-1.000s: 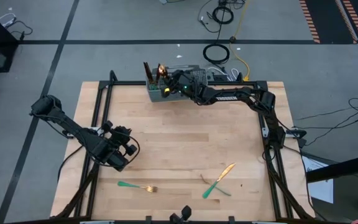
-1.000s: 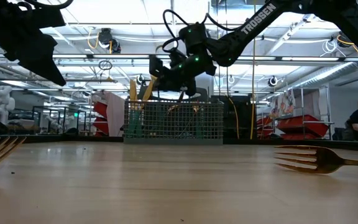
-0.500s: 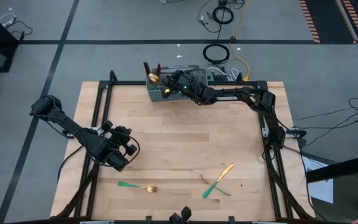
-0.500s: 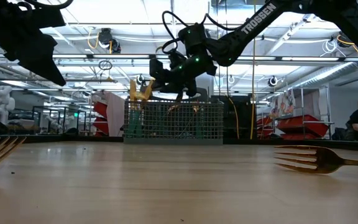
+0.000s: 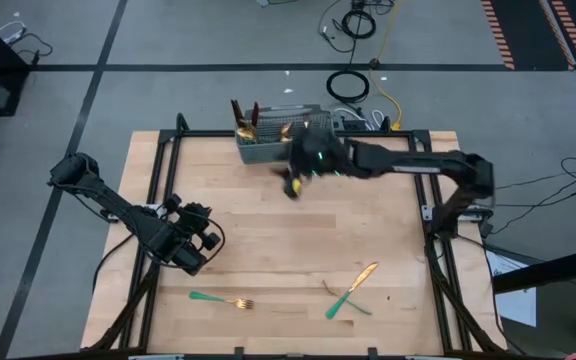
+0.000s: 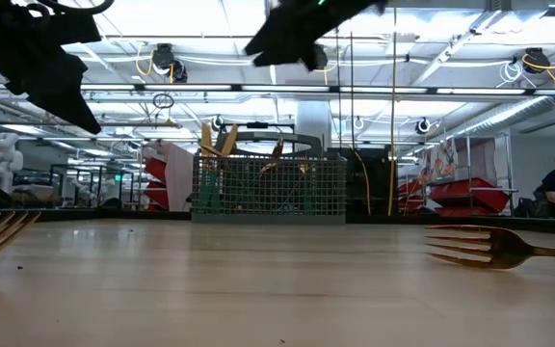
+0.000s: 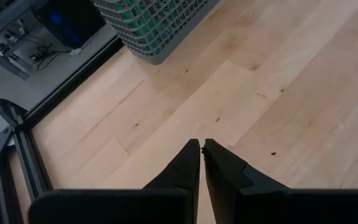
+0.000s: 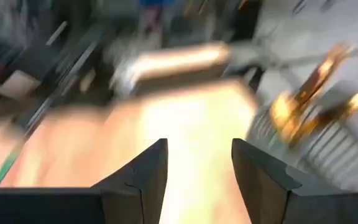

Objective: Sort silverware
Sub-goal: Put the right green fork into the gray bin

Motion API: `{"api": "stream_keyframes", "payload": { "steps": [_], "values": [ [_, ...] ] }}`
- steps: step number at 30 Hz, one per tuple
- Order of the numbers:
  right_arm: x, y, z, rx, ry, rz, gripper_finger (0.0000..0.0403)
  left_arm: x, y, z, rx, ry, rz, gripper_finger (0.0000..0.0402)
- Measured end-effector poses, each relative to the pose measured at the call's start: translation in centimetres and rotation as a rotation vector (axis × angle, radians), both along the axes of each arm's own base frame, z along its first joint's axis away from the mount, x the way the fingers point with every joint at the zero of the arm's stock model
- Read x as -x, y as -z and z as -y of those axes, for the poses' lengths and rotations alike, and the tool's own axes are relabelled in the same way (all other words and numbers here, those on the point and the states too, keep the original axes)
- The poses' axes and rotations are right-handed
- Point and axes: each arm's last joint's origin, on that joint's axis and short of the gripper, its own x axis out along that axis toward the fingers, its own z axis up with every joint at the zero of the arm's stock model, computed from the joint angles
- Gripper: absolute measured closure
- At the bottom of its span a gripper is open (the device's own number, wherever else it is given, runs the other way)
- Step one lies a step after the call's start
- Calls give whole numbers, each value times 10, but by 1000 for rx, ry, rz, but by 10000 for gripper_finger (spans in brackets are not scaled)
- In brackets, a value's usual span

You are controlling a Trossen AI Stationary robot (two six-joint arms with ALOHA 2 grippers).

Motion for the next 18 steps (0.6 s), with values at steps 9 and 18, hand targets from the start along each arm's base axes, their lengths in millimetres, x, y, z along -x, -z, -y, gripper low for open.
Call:
{"api": "stream_keyframes", "payload": {
  "steps": [9,18],
  "values": [
    [55,21,-105,-133,-143,-587,236,0,0,0,0,0,0,369],
    [60,56,-181,-228,-177,-714,236,0,0,0,1,0,0,369]
  ]
}}
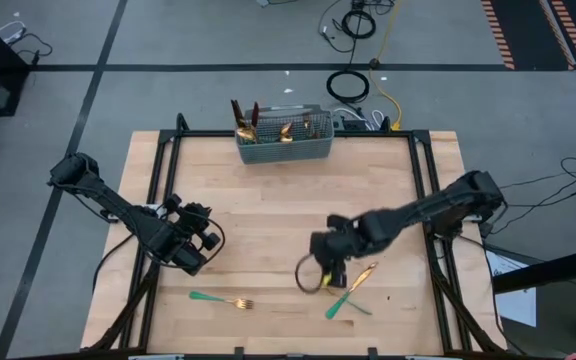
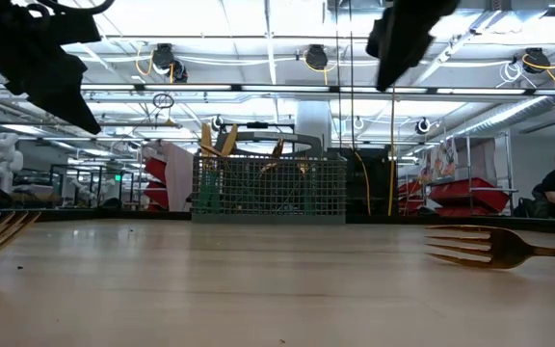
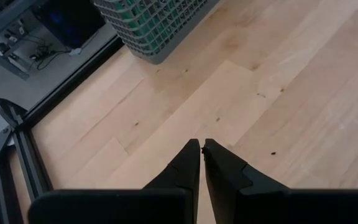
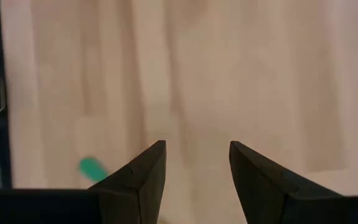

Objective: Sort silverware
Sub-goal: Put the right green fork into the gray bin

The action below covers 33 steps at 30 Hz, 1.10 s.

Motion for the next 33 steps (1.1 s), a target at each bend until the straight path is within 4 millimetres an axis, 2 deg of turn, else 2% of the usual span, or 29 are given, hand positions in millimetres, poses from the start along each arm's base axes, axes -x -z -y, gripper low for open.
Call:
{"api": "stream_keyframes", "payload": {
  "steps": [7,13,19,27,33],
  "values": [
    [5,22,-41,-91,24,-96,236,0,0,0,4,-1,-3,369],
    [4,40,-63,-111,49,-135,236,0,0,0,2,2,-6,369],
    [0,60,-71,-87,57,-182,236,0,0,0,-14,30,-36,369],
    [-10,100,-77,-38,64,-268,236,0,0,0,-14,31,-37,369],
    [-8,109,-76,-29,83,-293,237,0,0,0,-11,31,-38,369]
  ]
}}
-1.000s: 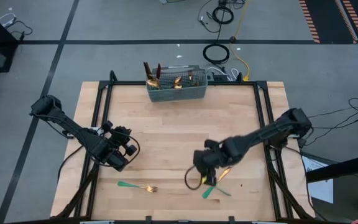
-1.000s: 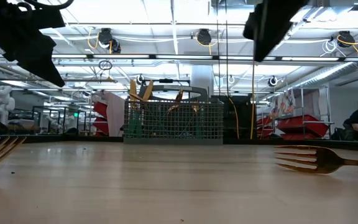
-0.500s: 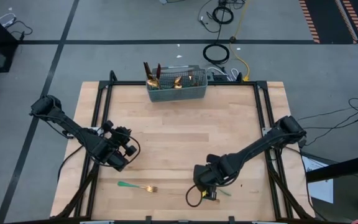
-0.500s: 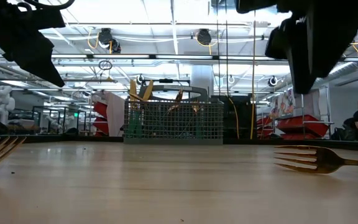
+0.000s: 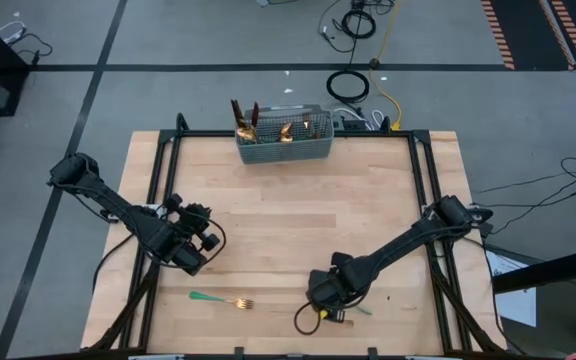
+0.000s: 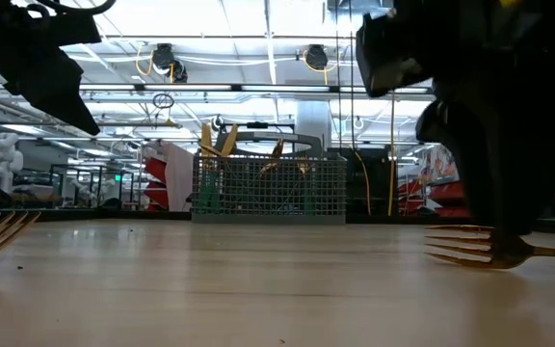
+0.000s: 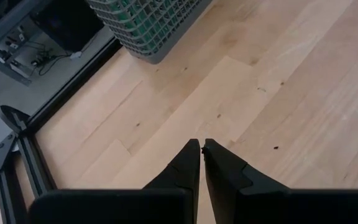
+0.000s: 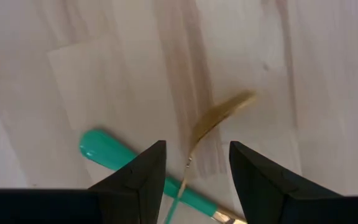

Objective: Sort silverware
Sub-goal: Put the right green fork into the gray bin

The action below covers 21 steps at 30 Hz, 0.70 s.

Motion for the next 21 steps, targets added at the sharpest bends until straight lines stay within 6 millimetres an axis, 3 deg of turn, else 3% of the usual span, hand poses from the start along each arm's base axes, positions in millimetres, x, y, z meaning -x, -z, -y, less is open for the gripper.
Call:
{"api": "stream_keyframes", "payload": {
  "steps": [9,15,21],
  "values": [
    [5,15,1,-39,42,-4,295,0,0,0,1,0,-2,369],
    [6,17,2,-41,53,-17,386,0,0,0,1,1,-2,369],
    [6,17,2,-46,55,-15,400,0,0,0,1,1,-2,369]
  ]
}}
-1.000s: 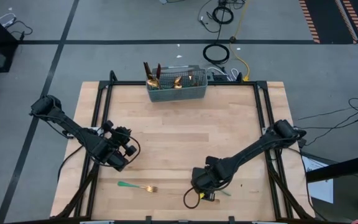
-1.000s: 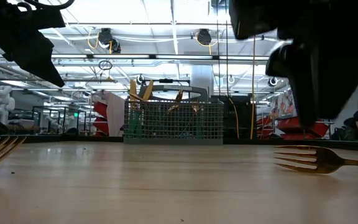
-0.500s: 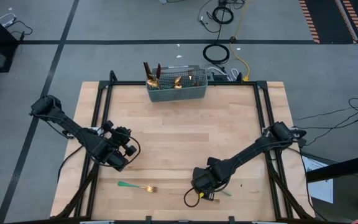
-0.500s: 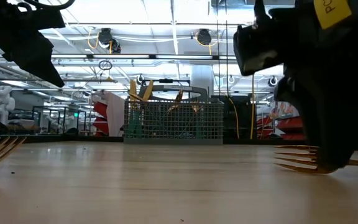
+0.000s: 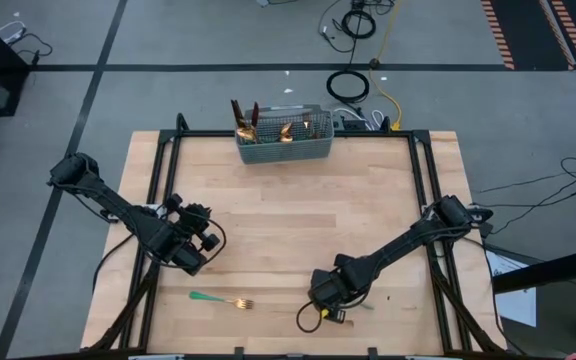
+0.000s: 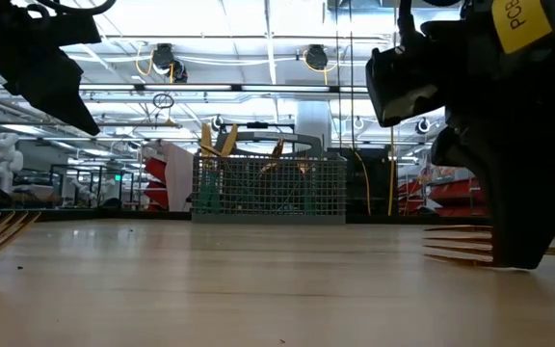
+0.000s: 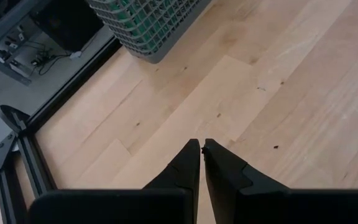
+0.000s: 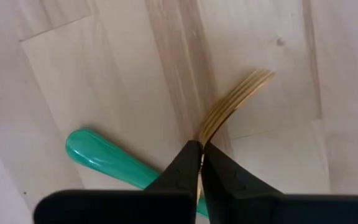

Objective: Sort silverware
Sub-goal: Put the right green fork into the gray bin

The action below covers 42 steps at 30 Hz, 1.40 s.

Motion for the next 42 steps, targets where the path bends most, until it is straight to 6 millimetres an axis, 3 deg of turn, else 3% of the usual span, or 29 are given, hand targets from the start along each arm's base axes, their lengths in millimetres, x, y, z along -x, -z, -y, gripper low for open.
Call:
{"api": "stream_keyframes", "payload": {
  "steps": [8,17,34,42],
  "values": [
    [-3,-16,5,-3,28,84,402,0,0,0,11,-2,-6,369],
    [-10,-62,47,94,98,248,403,0,0,0,11,-1,-7,369],
    [-55,-136,213,607,244,809,403,0,0,0,14,-5,-1,369],
    [-51,-159,289,830,388,941,403,0,0,0,15,-6,0,369]
  ]
}}
